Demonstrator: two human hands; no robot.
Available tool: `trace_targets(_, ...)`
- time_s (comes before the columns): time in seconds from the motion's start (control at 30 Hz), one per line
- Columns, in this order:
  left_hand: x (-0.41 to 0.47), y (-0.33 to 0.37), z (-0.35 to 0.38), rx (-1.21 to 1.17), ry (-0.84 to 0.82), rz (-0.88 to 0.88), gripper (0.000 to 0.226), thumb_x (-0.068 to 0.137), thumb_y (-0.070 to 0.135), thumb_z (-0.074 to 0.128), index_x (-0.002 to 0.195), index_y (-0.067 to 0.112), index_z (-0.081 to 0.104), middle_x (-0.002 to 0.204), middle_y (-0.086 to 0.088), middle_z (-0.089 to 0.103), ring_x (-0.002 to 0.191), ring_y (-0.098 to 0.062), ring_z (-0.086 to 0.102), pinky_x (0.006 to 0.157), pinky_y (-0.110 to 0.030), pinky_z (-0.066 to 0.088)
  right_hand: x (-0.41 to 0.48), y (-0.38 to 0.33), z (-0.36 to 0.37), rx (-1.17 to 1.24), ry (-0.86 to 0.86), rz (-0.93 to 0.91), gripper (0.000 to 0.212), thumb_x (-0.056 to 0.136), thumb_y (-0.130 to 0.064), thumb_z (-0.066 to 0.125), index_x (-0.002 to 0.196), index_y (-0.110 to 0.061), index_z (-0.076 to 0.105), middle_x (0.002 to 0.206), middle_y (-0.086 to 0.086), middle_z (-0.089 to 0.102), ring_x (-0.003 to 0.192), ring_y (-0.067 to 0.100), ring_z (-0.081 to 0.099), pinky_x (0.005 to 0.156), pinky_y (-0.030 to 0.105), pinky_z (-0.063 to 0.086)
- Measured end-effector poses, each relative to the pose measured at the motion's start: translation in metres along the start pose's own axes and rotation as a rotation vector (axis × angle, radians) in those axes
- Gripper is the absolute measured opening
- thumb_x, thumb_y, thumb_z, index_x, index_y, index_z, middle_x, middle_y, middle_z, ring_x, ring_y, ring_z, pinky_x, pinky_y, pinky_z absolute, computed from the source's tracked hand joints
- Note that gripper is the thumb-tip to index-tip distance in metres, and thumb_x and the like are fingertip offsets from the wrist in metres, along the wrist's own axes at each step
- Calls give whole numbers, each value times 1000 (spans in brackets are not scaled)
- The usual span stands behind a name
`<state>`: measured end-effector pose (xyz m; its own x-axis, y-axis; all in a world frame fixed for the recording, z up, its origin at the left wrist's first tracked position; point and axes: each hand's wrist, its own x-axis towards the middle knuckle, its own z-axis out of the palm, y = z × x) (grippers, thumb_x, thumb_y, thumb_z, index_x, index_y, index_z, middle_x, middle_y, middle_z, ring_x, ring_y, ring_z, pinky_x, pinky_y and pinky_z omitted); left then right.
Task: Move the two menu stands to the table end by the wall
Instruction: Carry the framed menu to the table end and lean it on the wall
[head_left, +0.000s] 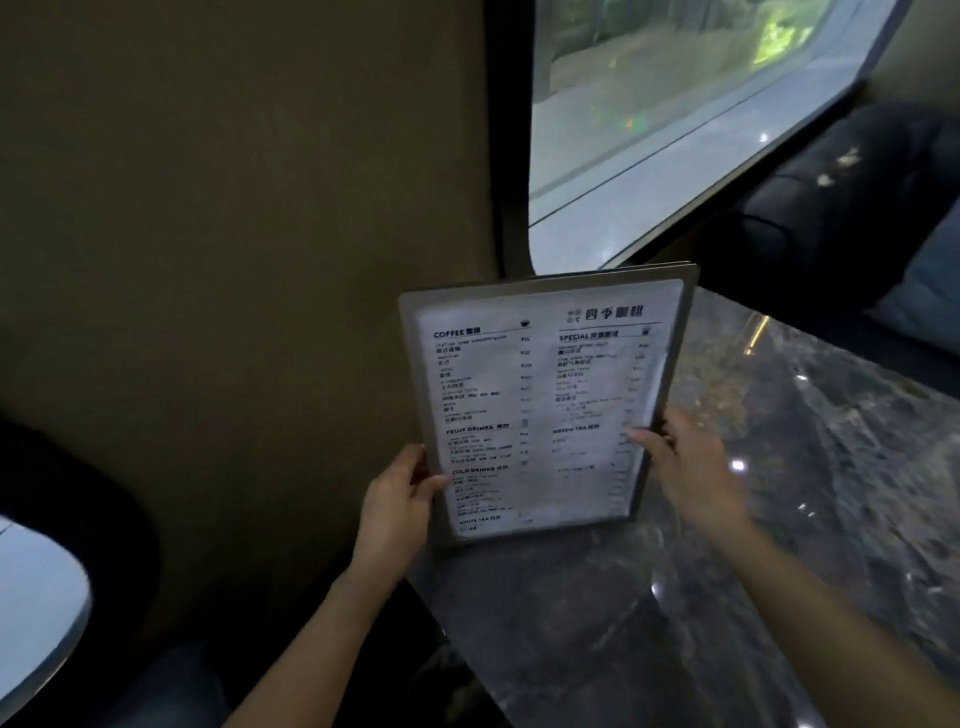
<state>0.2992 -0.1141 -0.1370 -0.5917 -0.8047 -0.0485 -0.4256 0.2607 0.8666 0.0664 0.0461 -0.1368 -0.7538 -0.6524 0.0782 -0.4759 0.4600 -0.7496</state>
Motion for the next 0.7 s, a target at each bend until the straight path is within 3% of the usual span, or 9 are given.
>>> trace_targets(0.07,-14,-9,-9,13,36,-25,26,87,15,57,80,38,50,85,22,58,79,9,59,58,-6,46,-4,-7,9,15,-58,-34,29,89,-29,53,107,-6,53,104,15,65,91,31,60,76,51,52)
trace_targets(0.13,-29,-17,-13,41,75,-38,25,86,16,59,77,37,48,83,20,58,77,7,59,56,-9,48,-8,-10,16,56,-97,-60,26,88,-27,53,105,-8,53,102,11,65,90,27,60,75,48,53)
trace_targets(0.23,-48,-26,-13,36,105,-45,23,85,17,60,79,36,49,85,22,58,81,5,58,65,-18,51,-12,-8,23,98,-147,-59,20,88,-26,54,99,-9,53,96,3,64,84,19,60,62,27,53)
trace_targets(0.3,-60,-31,-9,31,120,-44,17,85,17,60,88,31,52,85,25,58,79,8,58,65,-15,51,-14,-6,24,111,-171,-57,17,87,-26,55,95,-12,54,91,-3,62,82,15,59,59,17,49)
trace_targets(0.4,-73,-37,-3,-30,130,-73,11,84,17,61,88,26,55,85,21,63,82,7,62,62,-14,54,-15,-2,23,133,-194,-43,21,85,-25,58,97,-8,54,91,1,63,85,18,61,66,30,56)
trace_targets(0.57,-89,-38,6,-64,137,-89,26,84,18,61,82,42,54,88,18,66,86,11,61,63,-10,53,-19,-1,18,112,-233,-72,27,85,-25,58,104,-6,54,100,12,67,89,27,62,76,48,56)
trace_targets(0.7,-97,-42,10,-62,147,-115,24,82,20,63,82,42,55,88,15,66,86,11,60,62,-8,52,-23,0,15,66,-238,-105,32,87,-29,55,111,-8,52,104,12,67,90,27,63,78,50,54)
